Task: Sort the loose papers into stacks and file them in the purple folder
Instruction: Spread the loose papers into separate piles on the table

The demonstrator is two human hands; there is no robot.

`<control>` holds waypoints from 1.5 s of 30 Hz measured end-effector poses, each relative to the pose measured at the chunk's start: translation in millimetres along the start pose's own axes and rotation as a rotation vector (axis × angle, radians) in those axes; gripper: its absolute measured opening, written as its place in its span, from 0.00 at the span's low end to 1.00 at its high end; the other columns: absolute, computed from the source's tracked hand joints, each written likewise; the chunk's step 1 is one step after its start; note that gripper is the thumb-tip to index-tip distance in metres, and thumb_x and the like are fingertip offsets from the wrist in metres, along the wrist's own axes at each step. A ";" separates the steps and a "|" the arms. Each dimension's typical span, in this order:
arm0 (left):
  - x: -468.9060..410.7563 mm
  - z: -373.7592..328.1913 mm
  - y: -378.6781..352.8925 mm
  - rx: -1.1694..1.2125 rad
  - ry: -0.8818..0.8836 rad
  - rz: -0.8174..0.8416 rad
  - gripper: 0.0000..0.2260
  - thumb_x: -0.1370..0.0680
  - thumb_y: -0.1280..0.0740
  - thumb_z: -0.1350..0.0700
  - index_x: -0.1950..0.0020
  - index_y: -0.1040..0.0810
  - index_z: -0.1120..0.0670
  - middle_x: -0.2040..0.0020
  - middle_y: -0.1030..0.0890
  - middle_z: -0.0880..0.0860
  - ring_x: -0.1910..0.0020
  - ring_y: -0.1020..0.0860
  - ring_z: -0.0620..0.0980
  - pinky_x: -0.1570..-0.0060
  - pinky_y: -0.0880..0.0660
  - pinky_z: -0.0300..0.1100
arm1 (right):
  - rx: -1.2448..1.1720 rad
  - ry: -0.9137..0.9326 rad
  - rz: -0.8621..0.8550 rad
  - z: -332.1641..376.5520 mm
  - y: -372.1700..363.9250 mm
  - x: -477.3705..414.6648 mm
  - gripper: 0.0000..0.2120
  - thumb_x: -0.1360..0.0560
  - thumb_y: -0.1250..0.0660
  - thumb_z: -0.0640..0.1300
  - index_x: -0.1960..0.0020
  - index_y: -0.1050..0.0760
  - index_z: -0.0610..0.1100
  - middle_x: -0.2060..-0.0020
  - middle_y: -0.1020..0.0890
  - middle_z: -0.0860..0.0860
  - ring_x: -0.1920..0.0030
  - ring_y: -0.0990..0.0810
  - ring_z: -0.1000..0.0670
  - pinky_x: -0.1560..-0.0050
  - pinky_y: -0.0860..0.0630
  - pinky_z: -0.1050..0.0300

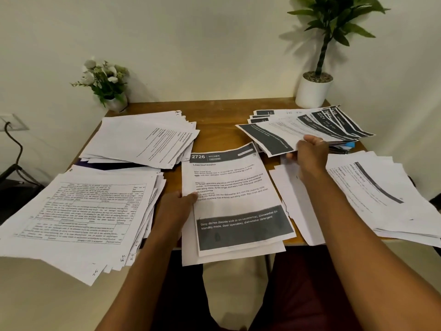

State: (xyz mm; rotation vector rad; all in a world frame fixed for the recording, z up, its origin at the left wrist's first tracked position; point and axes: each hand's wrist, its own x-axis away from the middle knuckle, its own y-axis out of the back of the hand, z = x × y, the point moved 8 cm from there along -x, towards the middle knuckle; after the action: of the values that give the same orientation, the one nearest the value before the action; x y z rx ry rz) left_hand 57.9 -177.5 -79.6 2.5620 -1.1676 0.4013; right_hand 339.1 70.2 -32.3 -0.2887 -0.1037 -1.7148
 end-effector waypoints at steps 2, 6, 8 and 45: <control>-1.2 1.2 0.4 -0.008 0.006 0.004 0.03 0.19 0.30 0.56 0.53 0.19 0.51 0.55 0.15 0.48 0.61 0.16 0.49 0.66 0.22 0.42 | -0.018 0.004 0.023 -3.1 -4.6 -0.4 0.21 0.23 0.37 0.33 0.32 0.27 0.45 0.43 0.18 0.46 0.62 0.16 0.49 0.56 0.16 0.50; -3.4 5.3 2.0 -0.016 0.028 0.011 0.03 0.21 0.28 0.56 0.49 0.19 0.53 0.52 0.14 0.51 0.59 0.14 0.52 0.62 0.19 0.47 | -0.012 0.028 0.088 -7.8 -10.8 0.7 0.31 0.24 0.34 0.34 0.22 0.35 0.47 0.37 0.20 0.51 0.45 0.16 0.49 0.58 0.17 0.56; -3.5 6.5 1.7 -0.025 0.040 0.026 0.06 0.22 0.27 0.55 0.46 0.19 0.54 0.51 0.14 0.52 0.58 0.14 0.53 0.58 0.17 0.51 | 0.078 0.058 0.122 -5.6 -13.7 1.3 0.33 0.23 0.35 0.34 0.20 0.38 0.49 0.36 0.22 0.53 0.42 0.18 0.52 0.61 0.20 0.63; 15.7 -7.4 3.5 0.069 -0.050 0.032 0.04 0.17 0.36 0.55 0.49 0.23 0.48 0.52 0.15 0.47 0.57 0.16 0.47 0.65 0.22 0.39 | 0.755 0.101 0.632 -38.8 -43.1 89.8 0.11 0.26 0.23 0.46 0.45 0.18 0.46 0.50 0.14 0.53 0.57 0.14 0.55 0.61 0.21 0.61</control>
State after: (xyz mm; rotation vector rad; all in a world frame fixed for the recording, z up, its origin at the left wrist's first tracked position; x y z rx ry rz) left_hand 64.2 -187.6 -66.5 2.6292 -1.2349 0.3930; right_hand 279.3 -17.7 -43.2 0.3053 -0.5138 -0.9654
